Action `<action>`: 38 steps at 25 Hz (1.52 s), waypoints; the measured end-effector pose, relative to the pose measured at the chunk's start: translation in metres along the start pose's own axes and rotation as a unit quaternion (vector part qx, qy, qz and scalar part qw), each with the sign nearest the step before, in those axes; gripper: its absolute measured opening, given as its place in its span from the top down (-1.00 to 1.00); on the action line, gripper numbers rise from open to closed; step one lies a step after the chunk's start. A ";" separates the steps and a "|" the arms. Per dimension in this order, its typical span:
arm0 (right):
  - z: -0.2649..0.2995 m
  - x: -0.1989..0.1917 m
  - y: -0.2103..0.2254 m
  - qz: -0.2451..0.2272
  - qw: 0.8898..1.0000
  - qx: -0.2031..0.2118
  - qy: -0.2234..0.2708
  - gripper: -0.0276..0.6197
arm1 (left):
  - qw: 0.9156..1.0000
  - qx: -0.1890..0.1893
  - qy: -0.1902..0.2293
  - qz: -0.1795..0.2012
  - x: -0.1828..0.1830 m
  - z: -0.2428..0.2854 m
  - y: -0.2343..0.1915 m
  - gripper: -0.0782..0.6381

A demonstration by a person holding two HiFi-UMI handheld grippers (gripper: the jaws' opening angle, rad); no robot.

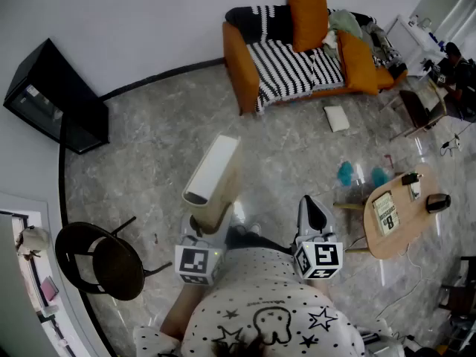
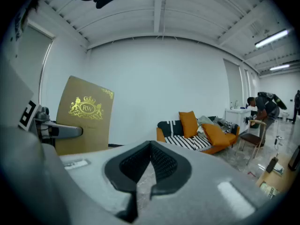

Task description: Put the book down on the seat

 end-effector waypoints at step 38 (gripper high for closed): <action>0.084 0.017 0.054 0.023 0.999 0.029 0.013 0.93 | 0.999 -0.006 -0.013 -0.047 0.021 0.103 -0.006 0.16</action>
Point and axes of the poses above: the fingertips, and each gripper's own axes: z forward along the fingers, y to its right, x out of its top, the point moved 6 cm from there along -z, backward along the fingers, and after that the axes turned 8 degrees about -z, right-handed, at the moved point
